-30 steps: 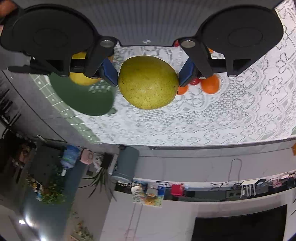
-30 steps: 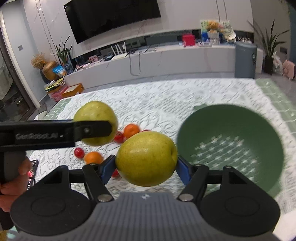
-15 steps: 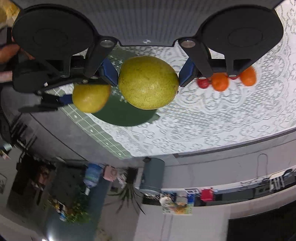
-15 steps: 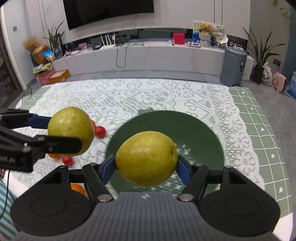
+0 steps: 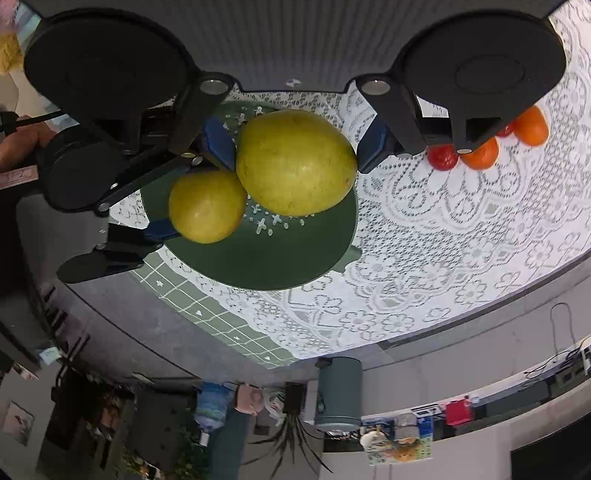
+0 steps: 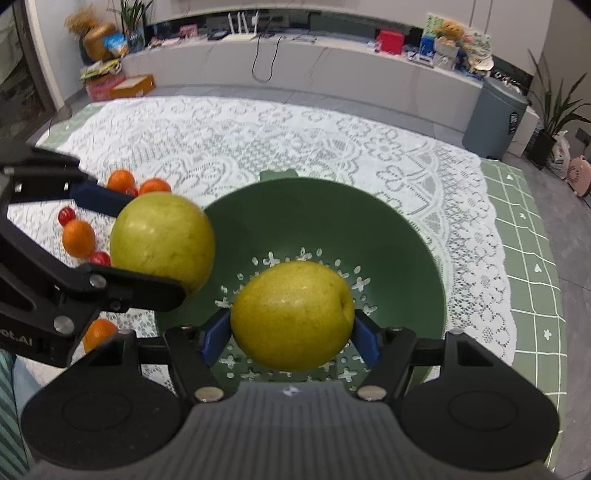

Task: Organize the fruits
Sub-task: 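Carry both pears into the green colander with both tools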

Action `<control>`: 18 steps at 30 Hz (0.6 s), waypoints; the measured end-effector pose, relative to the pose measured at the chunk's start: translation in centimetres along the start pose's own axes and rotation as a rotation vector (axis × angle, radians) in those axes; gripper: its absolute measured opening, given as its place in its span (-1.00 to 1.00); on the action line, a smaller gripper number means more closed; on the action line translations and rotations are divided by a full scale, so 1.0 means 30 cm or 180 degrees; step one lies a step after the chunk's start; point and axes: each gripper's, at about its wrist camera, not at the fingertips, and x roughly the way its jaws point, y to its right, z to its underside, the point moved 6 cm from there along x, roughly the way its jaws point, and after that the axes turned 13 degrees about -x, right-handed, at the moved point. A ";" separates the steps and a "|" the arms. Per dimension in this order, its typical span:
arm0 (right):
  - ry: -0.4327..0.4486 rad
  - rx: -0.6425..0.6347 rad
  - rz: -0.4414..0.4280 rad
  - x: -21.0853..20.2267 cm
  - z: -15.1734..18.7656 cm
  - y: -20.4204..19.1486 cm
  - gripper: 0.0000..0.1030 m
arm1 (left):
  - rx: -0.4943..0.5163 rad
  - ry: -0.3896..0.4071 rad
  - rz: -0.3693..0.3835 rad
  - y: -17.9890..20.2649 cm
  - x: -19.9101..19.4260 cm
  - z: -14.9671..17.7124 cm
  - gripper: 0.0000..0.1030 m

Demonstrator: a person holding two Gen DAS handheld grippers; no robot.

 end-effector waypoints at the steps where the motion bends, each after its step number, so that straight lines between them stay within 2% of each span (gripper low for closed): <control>1: -0.0029 -0.0012 -0.0015 0.006 -0.001 0.000 0.30 | 0.0034 -0.0013 -0.0012 0.009 0.003 -0.002 0.60; 8: -0.0255 -0.0128 -0.0021 0.054 0.013 0.023 0.30 | 0.0125 -0.0136 0.0014 0.026 0.060 -0.018 0.60; 18: -0.0510 -0.0276 -0.0161 0.122 0.019 0.033 0.30 | 0.0334 -0.0270 -0.0076 0.035 0.126 -0.041 0.60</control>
